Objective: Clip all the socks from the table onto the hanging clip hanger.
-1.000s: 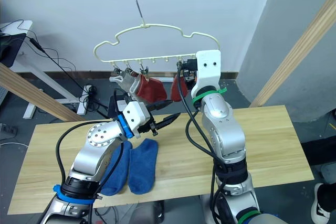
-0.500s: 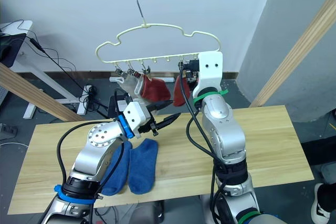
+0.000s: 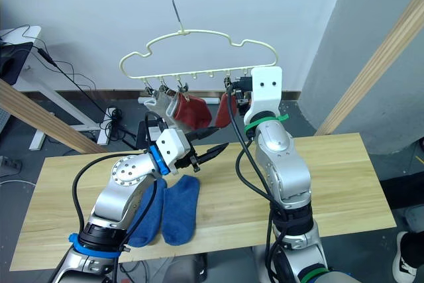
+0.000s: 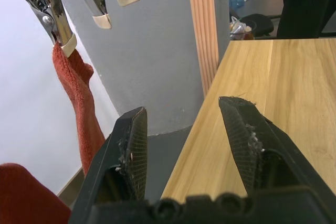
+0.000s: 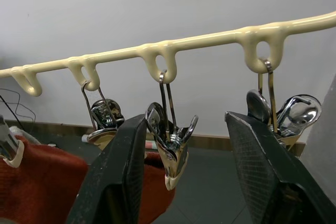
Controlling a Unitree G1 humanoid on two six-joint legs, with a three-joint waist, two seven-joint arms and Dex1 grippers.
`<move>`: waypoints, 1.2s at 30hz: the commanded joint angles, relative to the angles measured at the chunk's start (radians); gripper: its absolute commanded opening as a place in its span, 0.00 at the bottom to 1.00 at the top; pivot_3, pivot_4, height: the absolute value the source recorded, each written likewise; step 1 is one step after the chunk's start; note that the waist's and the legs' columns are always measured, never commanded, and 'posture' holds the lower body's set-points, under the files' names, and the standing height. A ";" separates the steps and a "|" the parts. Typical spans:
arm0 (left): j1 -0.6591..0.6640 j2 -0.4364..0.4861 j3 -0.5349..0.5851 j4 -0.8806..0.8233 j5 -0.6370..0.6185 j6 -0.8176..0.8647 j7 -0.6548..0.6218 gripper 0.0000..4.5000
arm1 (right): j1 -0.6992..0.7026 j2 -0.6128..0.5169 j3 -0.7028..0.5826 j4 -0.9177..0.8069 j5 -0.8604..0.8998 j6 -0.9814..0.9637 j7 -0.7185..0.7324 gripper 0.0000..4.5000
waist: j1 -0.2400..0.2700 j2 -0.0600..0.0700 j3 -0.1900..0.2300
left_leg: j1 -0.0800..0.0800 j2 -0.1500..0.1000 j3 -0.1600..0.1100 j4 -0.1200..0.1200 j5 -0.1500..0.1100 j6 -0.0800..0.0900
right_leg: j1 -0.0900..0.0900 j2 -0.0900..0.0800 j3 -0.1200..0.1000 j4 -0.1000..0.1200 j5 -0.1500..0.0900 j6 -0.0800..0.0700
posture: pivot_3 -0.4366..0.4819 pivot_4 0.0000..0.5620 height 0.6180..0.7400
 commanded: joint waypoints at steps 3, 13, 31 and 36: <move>-0.004 -0.005 -0.007 -0.019 0.004 -0.020 -0.002 0.54 | -0.001 0.031 0.001 -0.056 0.019 -0.006 -0.005 0.54 | 0.000 0.000 0.000 | 0.000 0.000 0.000 0.000 0.000 0.000 | 0.000 0.000 0.000 0.000 0.000 0.000 | 0.17 0.46 1.00; -0.007 -0.006 -0.009 -0.012 0.005 -0.025 -0.004 0.54 | 0.005 0.018 0.020 -0.062 0.035 -0.011 0.007 0.06 | 0.000 0.000 0.000 | 0.000 0.000 0.000 0.000 0.000 0.000 | 0.000 0.000 0.000 0.000 0.000 0.000 | 0.17 0.46 1.00; 0.144 -0.016 0.061 -0.027 0.018 0.105 0.157 0.72 | -0.002 -0.015 0.018 -0.048 0.037 -0.030 0.066 0.02 | -0.001 0.000 0.000 | 0.000 0.000 0.000 0.000 0.000 0.000 | 0.000 0.000 0.000 0.000 0.000 0.000 | 0.18 0.47 1.00; 0.262 -0.041 0.061 -0.061 0.050 0.234 0.270 1.00 | -0.006 -0.028 0.012 -0.045 0.040 -0.026 0.081 0.02 | 0.000 0.000 0.000 | 0.000 0.000 0.000 0.000 0.000 0.000 | 0.000 0.000 0.000 0.000 0.000 0.000 | 0.19 0.48 1.00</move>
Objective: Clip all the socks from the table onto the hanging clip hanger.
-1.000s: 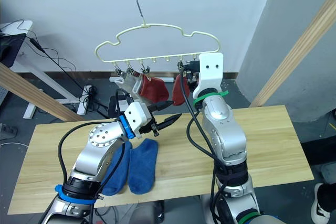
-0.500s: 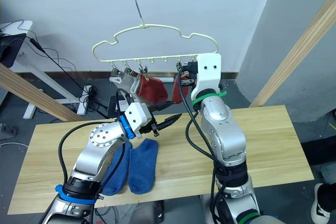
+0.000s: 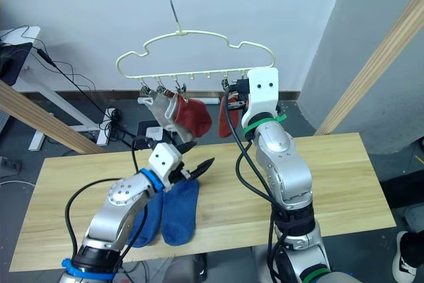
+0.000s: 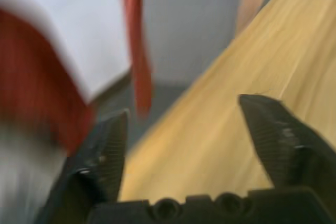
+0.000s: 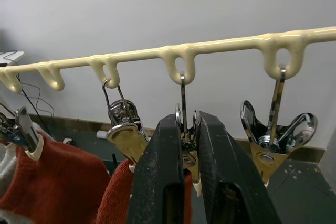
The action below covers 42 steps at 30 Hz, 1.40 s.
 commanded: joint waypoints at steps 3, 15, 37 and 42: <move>0.094 -0.063 0.019 -0.045 0.012 0.111 0.129 1.00 | -0.015 -0.007 0.000 -0.040 0.013 -0.017 0.021 0.02 | 0.001 0.000 0.000 | 0.000 0.000 0.000 0.000 0.000 0.000 | 0.000 0.000 0.000 0.000 0.000 0.000 | 0.19 0.48 1.00; 0.144 -0.098 0.042 -0.043 0.008 0.155 0.184 1.00 | -0.017 -0.016 0.007 -0.044 0.009 -0.007 0.044 0.02 | 0.001 0.000 0.000 | 0.000 0.000 0.000 0.000 0.000 0.000 | 0.000 0.000 0.000 0.001 0.000 0.000 | 0.18 0.48 1.00; 0.196 -0.005 -0.013 -0.094 0.067 0.295 0.163 1.00 | -0.005 -0.014 0.022 -0.050 0.017 0.000 0.057 0.02 | -0.001 0.000 -0.002 | 0.001 0.000 0.000 0.000 0.000 0.000 | 0.000 0.000 0.000 0.000 0.000 0.000 | 0.19 0.48 1.00; 0.199 0.001 -0.011 -0.095 0.079 0.317 0.167 0.81 | -0.005 -0.006 0.014 -0.045 0.022 0.002 0.054 0.02 | 0.000 0.000 -0.003 | 0.001 0.000 0.000 -0.001 0.000 0.000 | 0.000 0.000 0.000 0.000 0.000 0.000 | 0.19 0.48 1.00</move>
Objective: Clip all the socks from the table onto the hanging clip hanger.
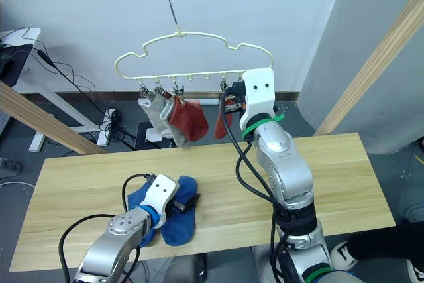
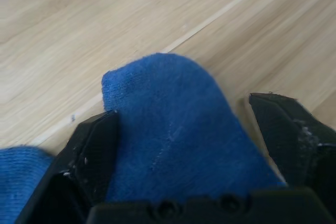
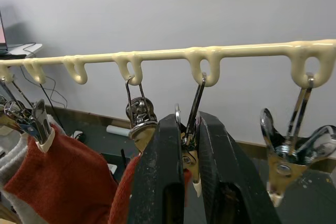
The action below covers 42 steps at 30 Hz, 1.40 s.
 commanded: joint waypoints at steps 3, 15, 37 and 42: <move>0.020 0.014 -0.008 0.004 0.011 0.020 -0.004 0.62 | -0.005 0.013 -0.001 -0.041 0.013 -0.006 -0.001 0.02 | 0.000 0.000 -0.001 | 0.000 0.000 0.000 0.000 0.000 0.000 | 0.000 0.000 0.000 0.000 0.000 0.000 | 0.19 0.48 1.00; -0.006 0.053 -0.050 0.058 0.071 -0.142 -0.044 0.00 | -0.011 0.014 -0.007 -0.036 0.007 -0.008 -0.006 0.02 | 0.001 0.000 -0.001 | 0.000 0.000 0.000 0.000 0.000 0.000 | 0.000 0.000 0.000 0.000 0.000 0.000 | 0.18 0.49 1.00; -0.537 -0.151 -0.185 0.427 0.279 -0.928 -0.018 0.00 | -0.028 0.005 -0.018 -0.046 0.011 0.001 -0.011 0.02 | -0.017 -0.001 -0.002 | -0.002 -0.001 0.002 0.000 0.000 0.000 | -0.001 -0.001 0.001 -0.002 0.001 0.002 | 0.14 0.47 1.00; -0.564 -0.170 -0.175 0.464 0.313 -0.950 0.032 0.00 | -0.024 0.006 -0.016 -0.055 0.012 0.010 -0.010 0.02 | -0.024 -0.001 -0.002 | -0.001 -0.001 0.001 0.001 0.000 0.001 | 0.000 -0.001 0.001 -0.001 0.001 0.002 | 0.13 0.47 1.00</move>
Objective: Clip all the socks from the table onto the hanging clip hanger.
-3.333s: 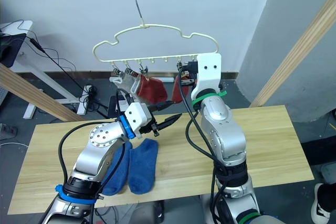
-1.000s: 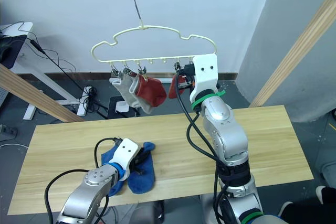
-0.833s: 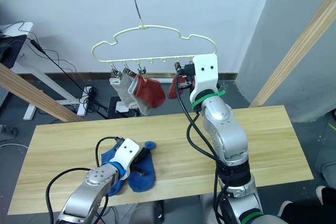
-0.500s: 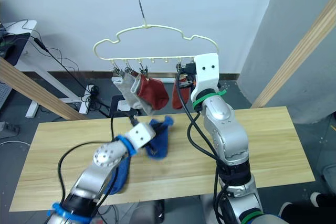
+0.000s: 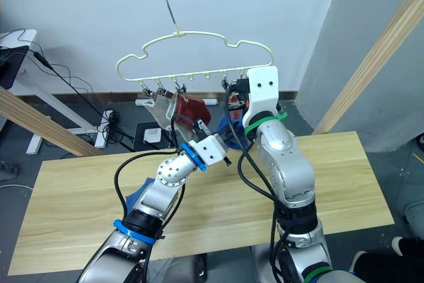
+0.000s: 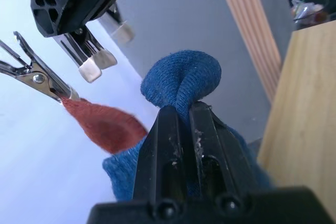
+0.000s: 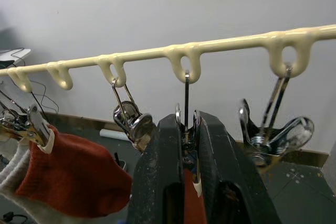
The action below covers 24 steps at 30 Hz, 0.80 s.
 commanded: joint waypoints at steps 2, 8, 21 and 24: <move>-0.027 -0.007 0.011 0.005 0.020 -0.038 0.043 0.00 | -0.013 0.005 0.007 -0.057 0.012 0.001 0.004 0.02 | -0.001 0.000 0.000 | 0.000 0.000 0.000 0.000 0.000 0.000 | 0.000 0.000 0.000 0.000 0.000 0.000 | 0.13 0.47 1.00; -0.053 0.001 0.028 0.030 0.012 -0.044 0.053 0.00 | -0.013 0.005 0.008 -0.054 0.013 0.003 0.007 0.02 | -0.001 0.000 0.000 | 0.000 0.000 0.000 0.000 0.000 0.000 | 0.000 0.000 0.000 0.000 0.000 0.000 | 0.14 0.47 1.00; -0.083 -0.005 0.033 0.040 -0.004 -0.023 0.021 0.00 | -0.009 0.008 0.014 -0.052 0.016 0.012 0.010 0.02 | -0.001 0.000 0.000 | 0.000 0.000 0.000 0.000 0.000 0.000 | 0.000 0.000 0.000 0.000 0.000 0.000 | 0.14 0.47 1.00; -0.095 -0.010 0.045 0.035 -0.009 -0.020 0.028 0.00 | -0.005 0.007 0.017 -0.052 0.014 0.014 0.011 0.02 | -0.001 0.000 0.000 | 0.000 0.000 0.000 0.000 0.000 0.000 | 0.000 0.000 0.000 0.000 0.000 0.000 | 0.14 0.47 1.00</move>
